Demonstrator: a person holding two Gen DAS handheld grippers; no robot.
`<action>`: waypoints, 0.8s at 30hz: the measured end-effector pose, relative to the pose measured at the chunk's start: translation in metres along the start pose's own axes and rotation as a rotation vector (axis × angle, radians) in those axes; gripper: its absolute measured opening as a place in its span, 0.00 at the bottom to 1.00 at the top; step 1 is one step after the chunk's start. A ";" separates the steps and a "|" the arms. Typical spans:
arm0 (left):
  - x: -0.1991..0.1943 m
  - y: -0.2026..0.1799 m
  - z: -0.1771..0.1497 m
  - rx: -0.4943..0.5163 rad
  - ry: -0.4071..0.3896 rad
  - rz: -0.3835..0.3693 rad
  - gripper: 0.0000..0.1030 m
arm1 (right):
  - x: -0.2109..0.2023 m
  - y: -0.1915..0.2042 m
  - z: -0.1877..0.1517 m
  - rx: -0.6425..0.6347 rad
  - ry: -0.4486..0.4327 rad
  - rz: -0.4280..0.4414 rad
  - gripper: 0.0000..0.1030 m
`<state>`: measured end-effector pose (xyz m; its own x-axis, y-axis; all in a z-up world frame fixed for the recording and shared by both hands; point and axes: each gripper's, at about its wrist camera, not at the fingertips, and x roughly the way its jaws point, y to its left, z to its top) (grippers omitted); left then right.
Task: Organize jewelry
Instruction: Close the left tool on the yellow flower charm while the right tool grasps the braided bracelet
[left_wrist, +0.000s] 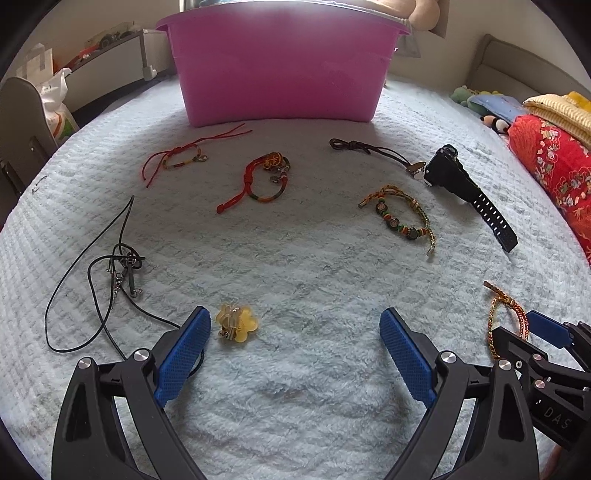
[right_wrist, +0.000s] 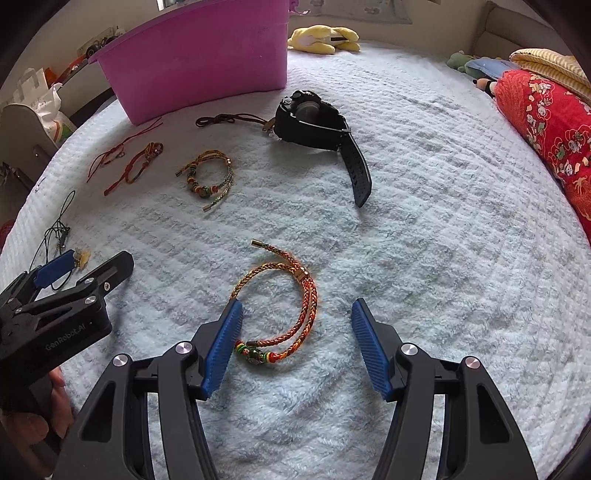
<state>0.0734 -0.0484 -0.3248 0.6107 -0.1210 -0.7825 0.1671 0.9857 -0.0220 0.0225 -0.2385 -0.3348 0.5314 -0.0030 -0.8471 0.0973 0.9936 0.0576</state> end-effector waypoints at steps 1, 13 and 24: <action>0.001 -0.001 0.000 0.002 0.001 -0.001 0.88 | 0.000 0.001 0.000 -0.001 -0.001 -0.002 0.57; 0.002 -0.002 -0.003 0.011 -0.002 0.000 0.72 | 0.000 0.012 0.000 -0.052 -0.012 0.007 0.31; -0.004 0.007 -0.004 -0.006 -0.002 0.018 0.30 | -0.004 0.013 0.002 -0.053 -0.017 0.020 0.05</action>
<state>0.0694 -0.0409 -0.3244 0.6152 -0.1031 -0.7816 0.1509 0.9885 -0.0117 0.0229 -0.2262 -0.3293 0.5470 0.0153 -0.8370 0.0424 0.9980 0.0459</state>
